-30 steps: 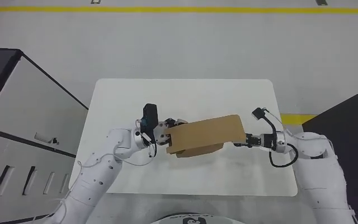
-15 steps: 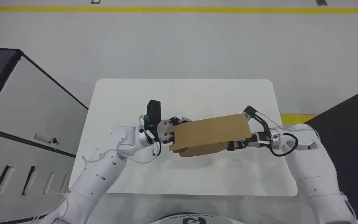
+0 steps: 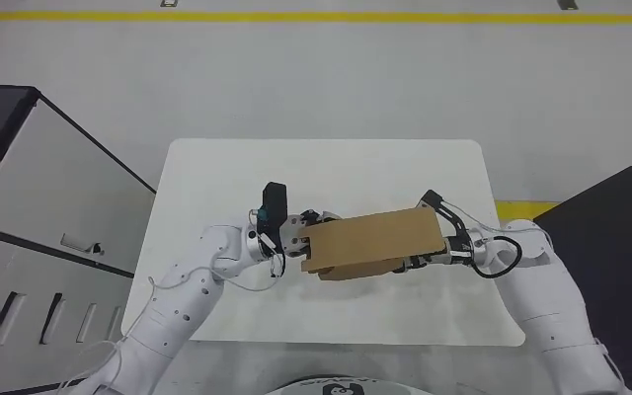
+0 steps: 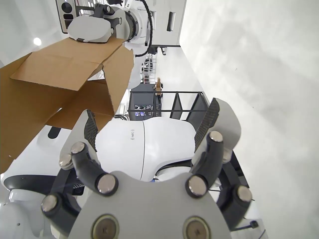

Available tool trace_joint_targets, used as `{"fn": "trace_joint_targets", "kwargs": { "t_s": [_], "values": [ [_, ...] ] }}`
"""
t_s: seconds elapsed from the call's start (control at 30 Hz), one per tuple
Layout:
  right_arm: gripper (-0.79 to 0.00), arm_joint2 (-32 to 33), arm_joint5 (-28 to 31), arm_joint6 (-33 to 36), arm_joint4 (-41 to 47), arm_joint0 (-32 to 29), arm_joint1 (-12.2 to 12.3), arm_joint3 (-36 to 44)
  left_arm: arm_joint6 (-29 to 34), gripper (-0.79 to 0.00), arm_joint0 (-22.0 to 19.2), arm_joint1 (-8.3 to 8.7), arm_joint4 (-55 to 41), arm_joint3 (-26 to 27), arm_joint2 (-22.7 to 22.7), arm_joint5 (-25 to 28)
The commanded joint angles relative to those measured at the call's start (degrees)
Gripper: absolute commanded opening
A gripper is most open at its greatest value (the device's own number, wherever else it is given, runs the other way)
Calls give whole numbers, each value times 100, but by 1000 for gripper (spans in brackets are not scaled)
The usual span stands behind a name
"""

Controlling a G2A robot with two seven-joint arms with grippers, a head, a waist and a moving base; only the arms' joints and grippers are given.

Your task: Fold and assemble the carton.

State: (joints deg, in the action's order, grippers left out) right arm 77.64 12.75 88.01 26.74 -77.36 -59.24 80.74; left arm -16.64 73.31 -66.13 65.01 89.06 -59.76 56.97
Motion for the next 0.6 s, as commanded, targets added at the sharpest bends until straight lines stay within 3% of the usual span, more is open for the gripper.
{"fn": "trace_joint_targets", "kwargs": {
  "t_s": [0.0,0.07,0.33,0.57],
  "values": [
    [0,-27,84,0,20,-2,14,1,2,-785,7,-3,138,-11,11,-111],
    [-9,-70,123,-2,48,-3,18,-9,-50,-785,26,-10,215,0,46,-176],
    [-188,-259,173,-94,308,51,-1,-101,-256,-785,32,-30,410,-68,141,-259],
    [-259,-424,176,-141,502,135,-19,-217,-420,-785,36,-38,525,-93,199,-253]
  ]
}}
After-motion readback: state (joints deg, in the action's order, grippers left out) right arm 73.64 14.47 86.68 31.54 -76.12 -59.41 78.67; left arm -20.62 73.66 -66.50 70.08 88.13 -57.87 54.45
